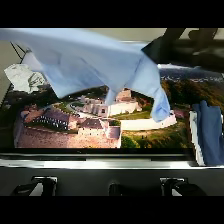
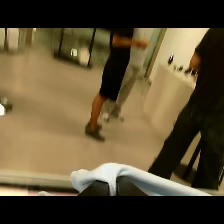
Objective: Fold the shirts.
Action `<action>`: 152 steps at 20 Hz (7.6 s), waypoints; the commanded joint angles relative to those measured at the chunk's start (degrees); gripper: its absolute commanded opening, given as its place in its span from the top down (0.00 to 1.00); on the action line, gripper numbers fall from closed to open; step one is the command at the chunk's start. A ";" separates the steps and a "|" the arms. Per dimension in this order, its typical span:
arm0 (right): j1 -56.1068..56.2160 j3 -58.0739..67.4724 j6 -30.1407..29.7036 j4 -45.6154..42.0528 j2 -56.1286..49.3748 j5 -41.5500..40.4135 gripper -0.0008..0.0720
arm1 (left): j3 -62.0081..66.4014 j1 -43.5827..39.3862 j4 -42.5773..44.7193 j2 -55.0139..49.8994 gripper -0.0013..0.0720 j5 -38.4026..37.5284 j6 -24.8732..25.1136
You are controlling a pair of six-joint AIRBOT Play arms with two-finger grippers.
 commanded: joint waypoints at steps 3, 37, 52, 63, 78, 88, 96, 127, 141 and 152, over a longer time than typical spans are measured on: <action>-0.59 1.66 8.63 -2.08 12.85 15.41 0.92 | 10.58 0.00 0.76 4.61 0.94 3.10 -1.86; -22.91 -17.44 4.42 -8.50 -23.34 25.66 0.21 | -22.64 7.21 13.29 -35.43 0.00 -30.88 -3.82; -1.84 -29.35 1.86 -8.00 -23.50 19.85 0.05 | -29.75 7.26 -1.36 -34.40 0.08 -28.70 5.25; -1.51 -29.35 2.64 -0.15 -23.50 16.44 0.03 | 11.13 6.64 -1.33 -61.96 0.08 -9.70 -9.46; -0.09 -29.35 5.51 -2.01 -26.47 12.83 0.03 | 17.68 0.87 -2.93 -76.48 0.32 -0.39 -8.79; 14.34 -29.35 1.97 4.98 -36.87 8.87 0.03 | 17.75 0.94 -4.35 -73.02 0.94 -3.54 -5.49; 12.66 -22.01 2.45 -8.76 -28.74 7.19 0.92 | 17.86 0.83 -4.35 -63.67 0.94 -8.02 -0.98; -0.90 14.82 28.61 -43.45 -26.12 6.10 0.92 | 6.25 -0.02 9.46 -31.91 0.94 -13.77 -4.24; -6.62 16.24 24.39 -22.95 -42.29 11.32 0.31 | 10.54 0.94 5.38 -56.59 0.19 -30.47 -4.24; -21.53 2.99 12.33 -22.49 -36.76 41.07 0.35 | -16.63 14.78 8.17 -49.55 0.40 -47.60 2.25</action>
